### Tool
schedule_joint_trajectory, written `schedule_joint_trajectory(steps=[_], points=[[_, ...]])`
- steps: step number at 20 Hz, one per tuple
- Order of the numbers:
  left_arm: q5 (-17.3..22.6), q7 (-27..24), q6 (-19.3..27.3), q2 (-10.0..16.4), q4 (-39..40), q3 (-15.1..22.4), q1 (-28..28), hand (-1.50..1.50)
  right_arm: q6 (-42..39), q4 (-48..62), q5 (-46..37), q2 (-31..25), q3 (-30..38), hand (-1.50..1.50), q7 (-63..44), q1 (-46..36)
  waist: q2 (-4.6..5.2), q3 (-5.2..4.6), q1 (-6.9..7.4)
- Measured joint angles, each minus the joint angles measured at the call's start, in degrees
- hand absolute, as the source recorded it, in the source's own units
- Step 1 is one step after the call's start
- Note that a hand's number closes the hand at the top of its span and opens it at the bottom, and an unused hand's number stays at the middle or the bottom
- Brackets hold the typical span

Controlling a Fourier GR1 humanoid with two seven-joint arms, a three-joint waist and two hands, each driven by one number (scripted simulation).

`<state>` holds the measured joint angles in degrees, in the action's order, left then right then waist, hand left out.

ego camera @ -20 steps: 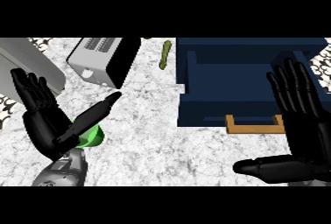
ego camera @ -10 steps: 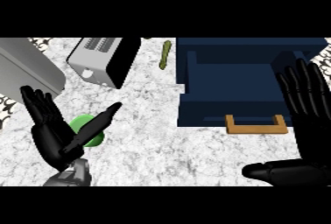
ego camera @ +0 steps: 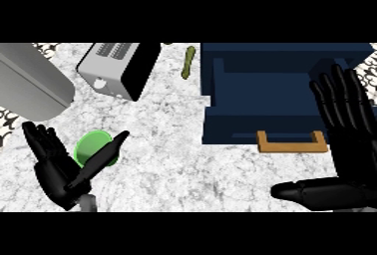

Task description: Pick up the cup, place it into the drawer and close the drawer

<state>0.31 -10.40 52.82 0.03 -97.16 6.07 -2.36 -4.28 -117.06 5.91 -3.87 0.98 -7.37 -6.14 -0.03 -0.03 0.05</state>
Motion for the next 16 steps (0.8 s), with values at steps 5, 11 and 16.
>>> schedule_joint_trajectory(steps=[5, 11, 16], points=[[7.3, -8.4, -1.9, 0.0, 5.5, -2.1, -1.4, -1.50, -1.5, -1.5, 1.8, -1.1, 1.0, -1.50, -1.3, 0.9, 0.01, 0.00, -0.04], [13.5, -15.1, -5.8, 0.0, 11.1, -4.0, -2.8, -1.50, -0.6, -0.7, 1.4, -0.8, 1.0, -1.50, -2.4, -1.5, 0.01, 0.00, 0.01], [19.3, -22.3, -8.8, 0.0, 17.9, -6.1, -2.0, -1.50, -1.9, -1.2, 2.7, -1.5, 2.3, -1.50, -1.9, -0.5, 0.02, 0.00, -0.04]])
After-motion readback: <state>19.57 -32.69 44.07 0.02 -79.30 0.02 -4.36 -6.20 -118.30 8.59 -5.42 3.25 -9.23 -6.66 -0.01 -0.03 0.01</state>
